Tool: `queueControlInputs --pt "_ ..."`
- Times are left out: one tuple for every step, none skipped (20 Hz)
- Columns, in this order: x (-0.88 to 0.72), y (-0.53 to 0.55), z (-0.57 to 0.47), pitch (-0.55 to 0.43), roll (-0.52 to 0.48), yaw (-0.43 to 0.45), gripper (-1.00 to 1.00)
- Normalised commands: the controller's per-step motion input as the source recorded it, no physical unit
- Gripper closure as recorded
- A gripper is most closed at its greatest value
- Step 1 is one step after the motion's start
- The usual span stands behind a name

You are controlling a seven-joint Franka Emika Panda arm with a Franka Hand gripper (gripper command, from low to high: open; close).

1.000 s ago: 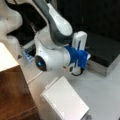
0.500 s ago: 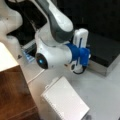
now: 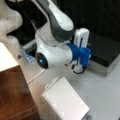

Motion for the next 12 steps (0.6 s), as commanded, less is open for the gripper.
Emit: queueControlInputs --pt "0.1 -0.08 0.11 0.074 -0.068 -0.042 -1.0" --pt "0.09 -0.07 0.09 0.071 -0.101 -0.03 -1.0" --pt "0.09 -0.07 0.07 0.067 -0.115 -0.015 -1.0" --pt "0.08 -0.05 0.05 0.068 -0.12 0.005 -1.0" --pt "0.07 -0.04 0.03 0.068 -0.12 0.012 -1.0" --pt "0.05 -0.02 0.02 0.075 -0.123 0.033 -1.0" --pt "0.03 0.0 -0.01 0.074 -0.154 0.075 -1.0" --pt "0.02 0.01 -0.05 0.061 -0.168 0.098 -1.0" --pt "0.01 0.02 -0.08 0.057 -0.17 0.101 -1.0" --pt "0.02 0.02 -0.11 0.05 -0.163 0.109 -1.0" --pt "0.03 0.02 -0.14 0.047 -0.151 0.111 -1.0" --pt "0.05 0.02 -0.18 0.034 -0.132 0.093 -1.0"
